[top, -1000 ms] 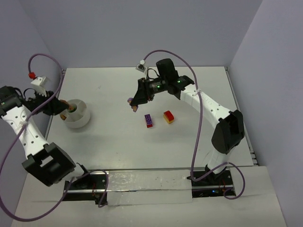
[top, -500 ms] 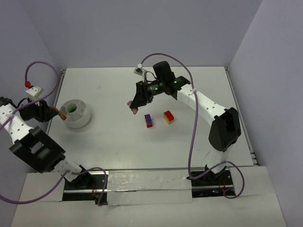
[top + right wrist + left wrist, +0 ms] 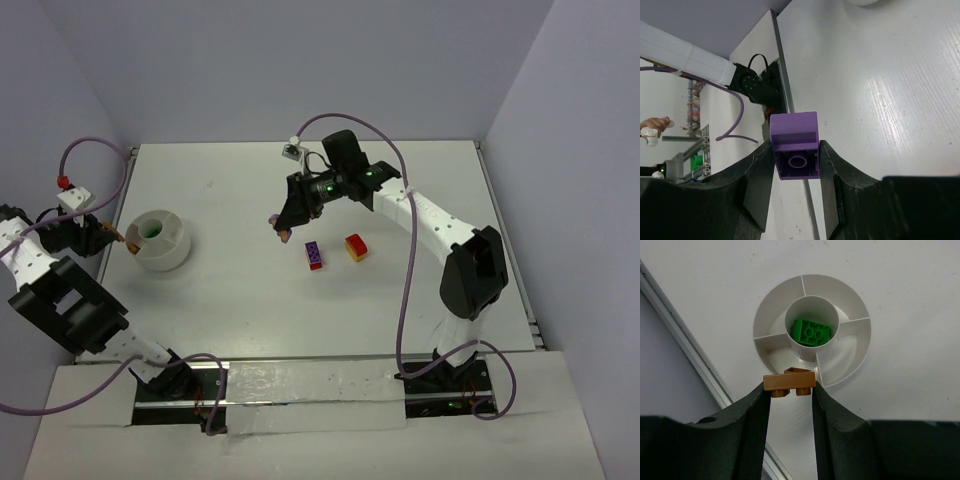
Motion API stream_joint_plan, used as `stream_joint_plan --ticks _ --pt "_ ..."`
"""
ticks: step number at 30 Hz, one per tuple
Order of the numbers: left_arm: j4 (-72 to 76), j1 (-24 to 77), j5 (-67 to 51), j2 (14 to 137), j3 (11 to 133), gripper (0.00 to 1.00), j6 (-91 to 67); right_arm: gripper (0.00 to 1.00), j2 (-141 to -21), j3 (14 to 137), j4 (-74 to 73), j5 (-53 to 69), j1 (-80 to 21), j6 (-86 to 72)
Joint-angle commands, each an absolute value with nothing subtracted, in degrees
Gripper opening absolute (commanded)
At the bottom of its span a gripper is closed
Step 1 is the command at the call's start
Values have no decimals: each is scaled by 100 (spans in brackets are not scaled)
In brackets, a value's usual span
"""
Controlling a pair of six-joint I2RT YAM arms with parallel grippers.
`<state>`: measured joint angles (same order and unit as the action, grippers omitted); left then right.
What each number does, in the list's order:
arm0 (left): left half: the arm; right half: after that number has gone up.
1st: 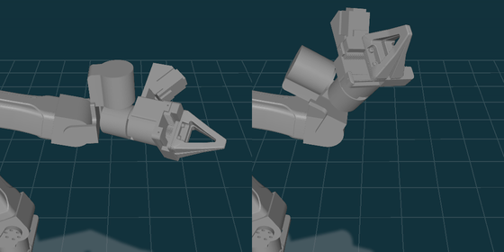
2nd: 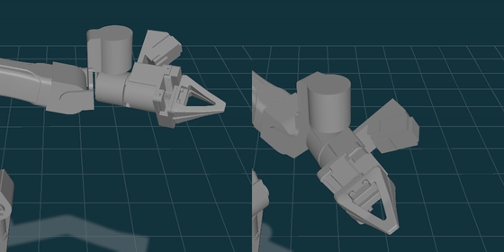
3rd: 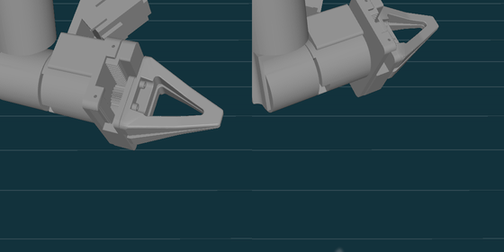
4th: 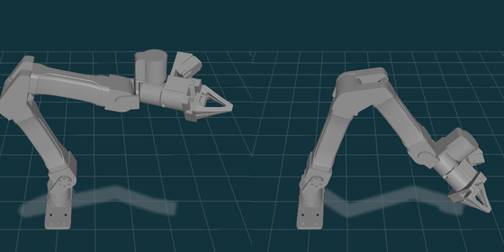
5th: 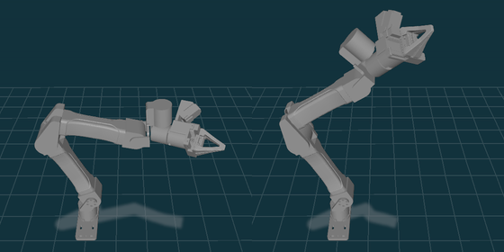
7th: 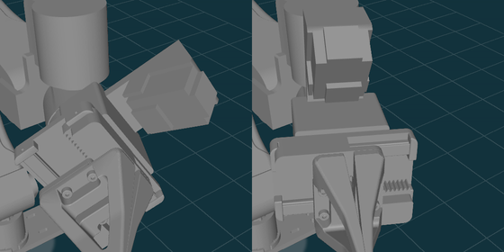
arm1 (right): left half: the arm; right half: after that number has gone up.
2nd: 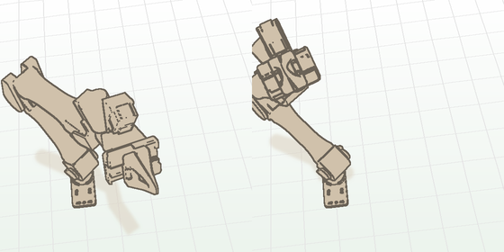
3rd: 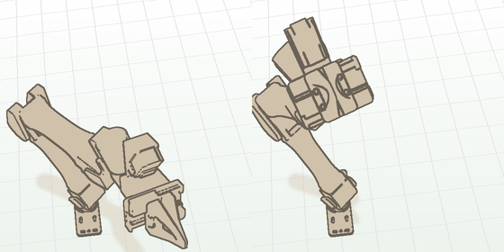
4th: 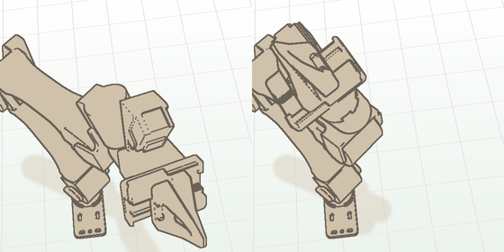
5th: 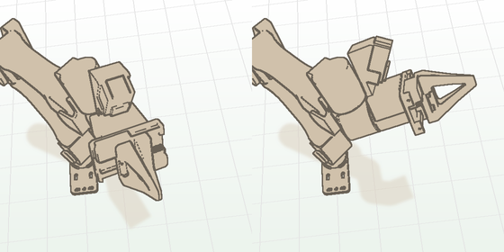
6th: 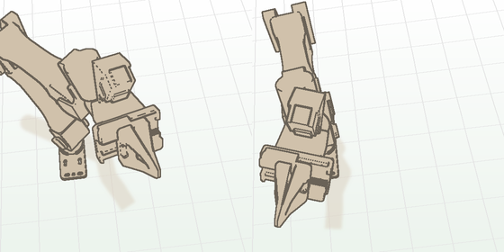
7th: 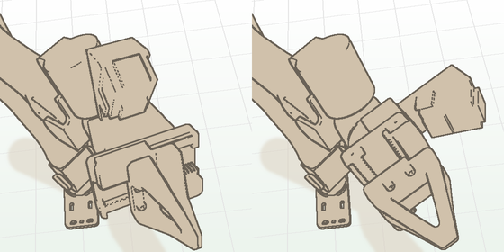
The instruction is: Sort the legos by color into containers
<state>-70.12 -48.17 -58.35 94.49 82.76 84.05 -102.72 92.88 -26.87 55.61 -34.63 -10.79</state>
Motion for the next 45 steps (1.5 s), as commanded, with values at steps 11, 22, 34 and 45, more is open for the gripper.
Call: stream_joint_plan --ticks 11,22,34,45 --pt "-6665 -4617 -6144 10166 8528 7 9102 0 -10538 9583 -2880 5710 -3498 -987" --pt "-6519 -4474 -6038 10380 8572 10 9053 0 -10635 9674 -3012 5727 -3501 -911" --pt "-6445 -4371 -6064 10608 8710 18 9026 0 -10705 9747 -3067 5748 -3504 -908" --pt "-6148 -4342 -6034 10569 8732 47 8551 0 -10740 9844 -3208 5669 -3573 -813"
